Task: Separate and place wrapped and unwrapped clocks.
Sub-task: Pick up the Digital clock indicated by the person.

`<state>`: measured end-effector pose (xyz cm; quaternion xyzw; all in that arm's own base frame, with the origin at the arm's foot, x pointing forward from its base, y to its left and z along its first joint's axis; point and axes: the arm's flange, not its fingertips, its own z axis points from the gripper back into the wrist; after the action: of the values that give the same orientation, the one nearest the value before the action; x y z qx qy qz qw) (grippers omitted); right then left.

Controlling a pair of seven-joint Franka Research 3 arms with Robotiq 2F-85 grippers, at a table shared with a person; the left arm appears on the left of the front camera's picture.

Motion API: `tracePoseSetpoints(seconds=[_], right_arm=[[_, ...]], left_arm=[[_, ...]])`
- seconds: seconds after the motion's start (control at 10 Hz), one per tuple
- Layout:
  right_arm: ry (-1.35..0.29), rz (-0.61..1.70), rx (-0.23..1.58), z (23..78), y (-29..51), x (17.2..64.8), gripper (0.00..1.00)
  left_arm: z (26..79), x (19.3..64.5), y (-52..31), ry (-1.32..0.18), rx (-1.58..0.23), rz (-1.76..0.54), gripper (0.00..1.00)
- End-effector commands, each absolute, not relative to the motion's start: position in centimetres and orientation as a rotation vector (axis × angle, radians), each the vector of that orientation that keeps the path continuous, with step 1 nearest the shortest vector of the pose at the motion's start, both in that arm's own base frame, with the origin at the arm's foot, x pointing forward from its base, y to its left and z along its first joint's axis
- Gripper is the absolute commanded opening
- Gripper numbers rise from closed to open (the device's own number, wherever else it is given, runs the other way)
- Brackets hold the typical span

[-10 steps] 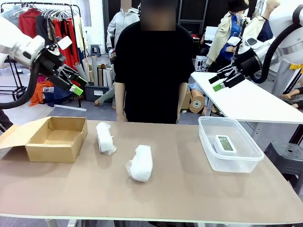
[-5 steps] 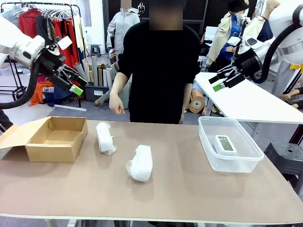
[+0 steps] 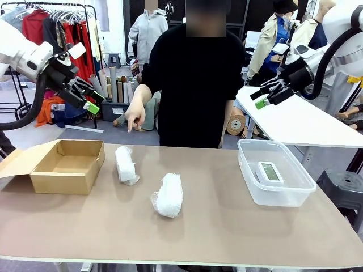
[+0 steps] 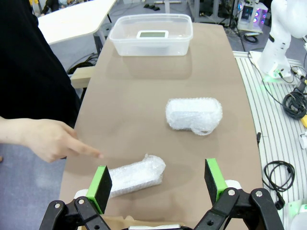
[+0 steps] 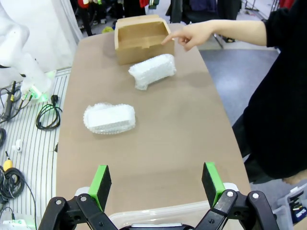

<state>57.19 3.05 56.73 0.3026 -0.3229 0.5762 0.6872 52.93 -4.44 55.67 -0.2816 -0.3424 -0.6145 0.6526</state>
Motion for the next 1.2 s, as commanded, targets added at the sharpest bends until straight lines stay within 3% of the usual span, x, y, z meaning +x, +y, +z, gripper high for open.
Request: tracePoseSetpoints(seconds=[0.0,1.1], right_arm=[[-0.725,1.290,0.677,56.79,3.07,57.17,1.00],[-0.725,1.290,0.677,56.79,3.07,57.17,1.00]], left_arm=[[55.90,52.86,-4.43,-0.782,-0.637,-1.395,1.00],[55.90,52.86,-4.43,-0.782,-0.637,-1.395,1.00]])
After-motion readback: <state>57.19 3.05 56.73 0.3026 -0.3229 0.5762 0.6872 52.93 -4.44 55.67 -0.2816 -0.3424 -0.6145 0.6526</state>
